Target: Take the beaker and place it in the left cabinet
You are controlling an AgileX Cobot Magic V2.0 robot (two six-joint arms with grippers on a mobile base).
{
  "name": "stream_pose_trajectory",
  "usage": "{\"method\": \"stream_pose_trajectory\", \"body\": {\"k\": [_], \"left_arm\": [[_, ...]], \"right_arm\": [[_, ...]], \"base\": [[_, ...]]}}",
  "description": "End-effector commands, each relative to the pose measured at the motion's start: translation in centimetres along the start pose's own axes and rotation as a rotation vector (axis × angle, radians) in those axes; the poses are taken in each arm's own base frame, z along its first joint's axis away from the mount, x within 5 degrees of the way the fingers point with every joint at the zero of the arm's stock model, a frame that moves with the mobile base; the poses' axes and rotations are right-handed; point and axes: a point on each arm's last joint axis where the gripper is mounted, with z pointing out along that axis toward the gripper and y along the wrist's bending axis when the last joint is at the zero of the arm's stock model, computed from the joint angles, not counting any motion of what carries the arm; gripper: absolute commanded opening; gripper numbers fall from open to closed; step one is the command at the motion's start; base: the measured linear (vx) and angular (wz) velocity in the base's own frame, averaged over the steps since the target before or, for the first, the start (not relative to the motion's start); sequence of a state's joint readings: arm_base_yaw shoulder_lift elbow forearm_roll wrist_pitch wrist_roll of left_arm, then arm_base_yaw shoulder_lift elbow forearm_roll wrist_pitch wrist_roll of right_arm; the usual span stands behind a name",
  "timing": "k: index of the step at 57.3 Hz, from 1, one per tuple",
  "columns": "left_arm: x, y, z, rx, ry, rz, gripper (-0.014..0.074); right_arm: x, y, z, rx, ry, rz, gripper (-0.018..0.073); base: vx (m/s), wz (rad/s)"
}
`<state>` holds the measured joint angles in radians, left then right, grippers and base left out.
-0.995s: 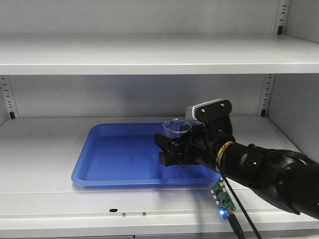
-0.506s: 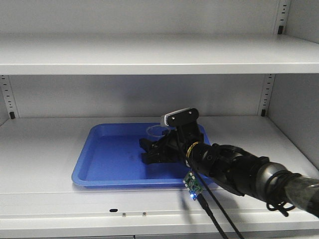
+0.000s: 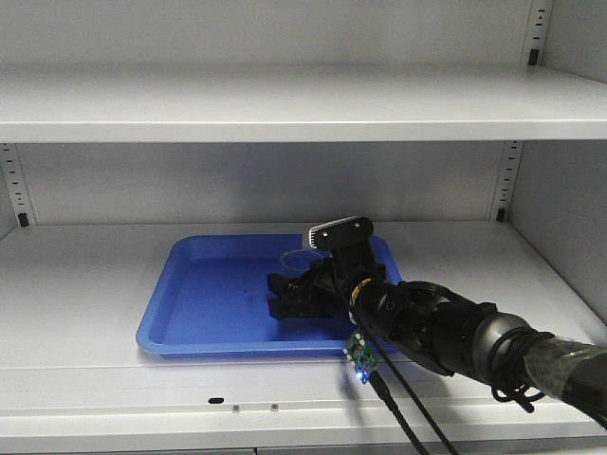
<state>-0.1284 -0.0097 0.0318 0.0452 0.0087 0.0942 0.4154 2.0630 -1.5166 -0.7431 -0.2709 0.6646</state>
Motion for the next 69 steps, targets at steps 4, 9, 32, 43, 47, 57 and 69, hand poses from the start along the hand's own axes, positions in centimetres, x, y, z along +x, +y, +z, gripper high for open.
{"method": "stream_pose_trajectory", "body": {"k": [4,9,32,43,47,57,69], "left_arm": [[-0.3,0.0,-0.1,-0.008,-0.087,-0.006,0.0001],[-0.3,0.0,-0.1,-0.008,-0.087,-0.006,0.0001],[-0.3,0.0,-0.1,-0.008,-0.087,-0.006,0.0001],[-0.3,0.0,-0.1,-0.008,-0.087,-0.006,0.0001],[-0.3,0.0,-0.1,-0.008,-0.087,-0.006,0.0001],[-0.3,0.0,-0.1,-0.008,-0.087,-0.006,0.0001],[-0.3,0.0,-0.1,-0.008,-0.086,-0.006,0.0001]], "right_arm": [[-4.0,0.0,-1.6,-0.006,-0.114,-0.002,0.0514],[-4.6,0.2,-1.8,-0.025,-0.149,-0.005,0.0637],[-7.3,0.5,-3.7,-0.044,-0.217,0.086,0.0685],[-9.9,0.4,-6.2,0.0,-0.237,0.085,0.0605],[-11.0,0.8,-7.2,-0.003,-0.257,0.042,0.057],[-12.7,2.1,-8.7,-0.018,-0.284,-0.027,0.0495],[-11.3,3.9,-10.6,-0.037,-0.223,-0.051,0.0408]], "base": [[0.0,0.0],[0.0,0.0],[0.0,0.0],[0.0,0.0],[0.0,0.0],[0.0,0.0],[0.0,0.0]]}}
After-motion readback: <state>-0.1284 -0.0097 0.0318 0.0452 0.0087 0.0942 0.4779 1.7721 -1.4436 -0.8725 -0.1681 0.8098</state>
